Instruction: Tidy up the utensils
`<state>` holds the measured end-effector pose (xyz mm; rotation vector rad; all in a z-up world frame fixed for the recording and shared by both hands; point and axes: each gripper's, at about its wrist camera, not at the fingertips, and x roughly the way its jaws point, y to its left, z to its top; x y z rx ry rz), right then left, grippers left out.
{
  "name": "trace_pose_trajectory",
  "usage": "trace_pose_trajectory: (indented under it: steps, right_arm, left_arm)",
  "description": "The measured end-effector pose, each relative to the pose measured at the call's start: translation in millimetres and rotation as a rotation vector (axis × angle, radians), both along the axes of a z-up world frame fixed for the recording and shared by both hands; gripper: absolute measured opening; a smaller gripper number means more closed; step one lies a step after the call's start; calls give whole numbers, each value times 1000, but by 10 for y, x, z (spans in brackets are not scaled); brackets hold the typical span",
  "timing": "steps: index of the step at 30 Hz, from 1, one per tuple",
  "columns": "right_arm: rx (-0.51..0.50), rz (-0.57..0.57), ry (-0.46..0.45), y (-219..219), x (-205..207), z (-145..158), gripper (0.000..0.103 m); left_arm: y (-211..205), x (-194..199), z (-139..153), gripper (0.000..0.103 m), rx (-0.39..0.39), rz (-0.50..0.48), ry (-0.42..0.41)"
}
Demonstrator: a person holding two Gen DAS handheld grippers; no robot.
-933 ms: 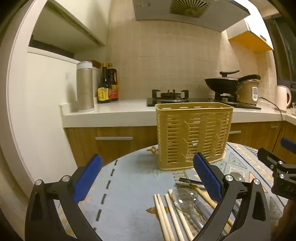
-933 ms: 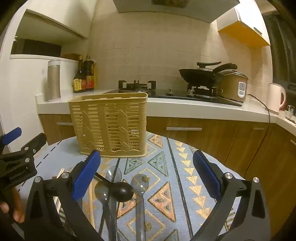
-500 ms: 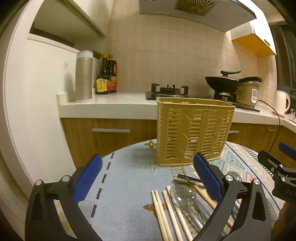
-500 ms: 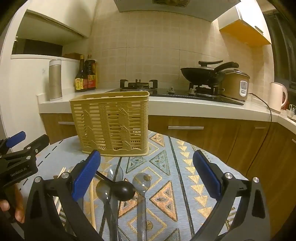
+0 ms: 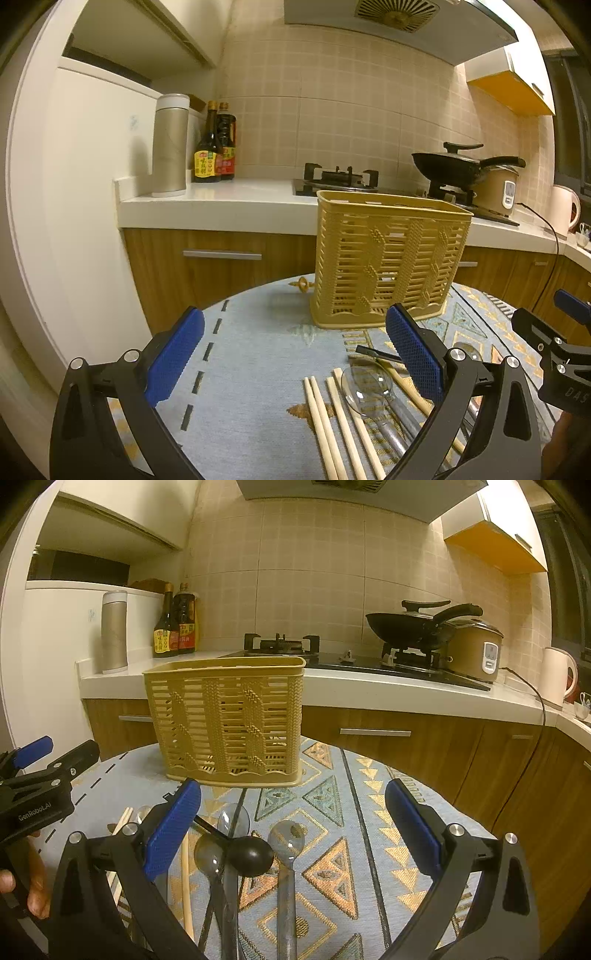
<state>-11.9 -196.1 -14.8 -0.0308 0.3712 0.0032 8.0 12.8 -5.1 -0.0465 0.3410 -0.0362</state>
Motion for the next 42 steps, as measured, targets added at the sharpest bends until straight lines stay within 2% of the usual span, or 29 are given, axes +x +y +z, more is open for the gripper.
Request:
trace_pose_trajectory:
  steps: [10,22,42]
  right_arm:
    - [1,0,3,3,6,5,95]
    - [6,2,9,-4,16,-4,95]
    - [8,-2,11,-6,20,-15,95]
  left_arm:
    - [62,-38,28,96,-22,14,-27]
    - [274,19,3,96,-131,24,13]
    - [218,20,12,95,-101,-1,11]
